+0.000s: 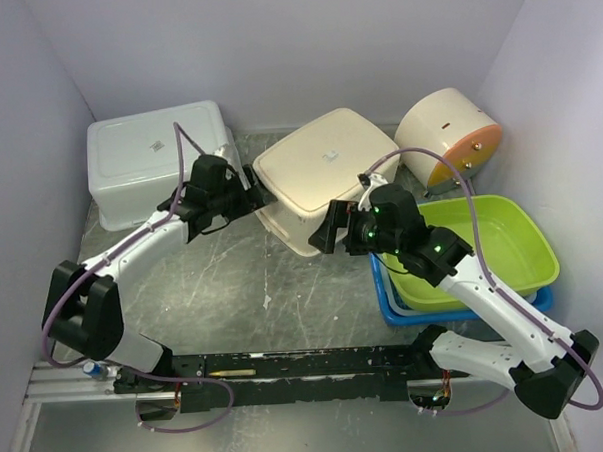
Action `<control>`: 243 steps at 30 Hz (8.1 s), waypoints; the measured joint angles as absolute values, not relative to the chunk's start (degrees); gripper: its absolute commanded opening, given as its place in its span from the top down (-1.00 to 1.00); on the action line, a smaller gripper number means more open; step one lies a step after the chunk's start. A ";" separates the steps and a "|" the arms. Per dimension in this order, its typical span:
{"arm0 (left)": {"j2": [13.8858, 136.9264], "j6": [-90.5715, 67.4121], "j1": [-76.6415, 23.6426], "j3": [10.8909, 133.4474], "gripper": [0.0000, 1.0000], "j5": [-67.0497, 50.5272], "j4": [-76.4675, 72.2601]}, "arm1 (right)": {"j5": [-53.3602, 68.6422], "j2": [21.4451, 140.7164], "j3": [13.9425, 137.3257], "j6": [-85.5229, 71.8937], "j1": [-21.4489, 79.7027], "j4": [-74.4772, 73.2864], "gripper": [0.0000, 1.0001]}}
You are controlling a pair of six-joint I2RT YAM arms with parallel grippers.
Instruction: Turn the large container upside down
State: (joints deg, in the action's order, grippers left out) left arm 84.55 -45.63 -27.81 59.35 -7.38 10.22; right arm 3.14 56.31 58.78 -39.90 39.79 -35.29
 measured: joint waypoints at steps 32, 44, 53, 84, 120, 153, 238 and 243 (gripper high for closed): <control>49.82 -38.76 -27.81 59.61 -0.98 -3.03 42.35 | 8.01 97.38 66.76 -49.50 32.93 11.81 -1.00; 49.74 -36.64 -27.81 59.53 -0.99 -3.27 43.18 | 6.70 100.47 63.61 -49.54 34.89 17.10 -1.00; 48.47 -36.51 -27.81 59.53 -0.99 -5.04 43.18 | 4.51 110.87 77.38 -48.77 31.64 16.58 -1.00; 56.95 -31.90 -27.81 57.78 -0.96 -13.76 31.40 | -17.63 58.13 63.07 -32.05 31.66 -65.47 -0.04; 54.68 -32.86 -27.81 80.99 -0.90 -7.62 38.85 | 7.70 75.37 119.22 -35.20 31.73 -60.14 1.00; 46.00 -37.93 -27.81 91.39 -0.89 3.29 35.46 | 23.22 91.74 54.89 -95.83 51.68 61.63 1.00; 64.73 -37.93 -40.88 65.41 -0.88 -5.19 34.79 | -9.93 67.31 59.20 -42.13 10.50 -42.52 -0.32; 64.73 -37.91 -40.99 65.41 -0.88 -4.01 35.00 | -5.41 70.39 56.47 -40.91 10.44 -37.71 -0.29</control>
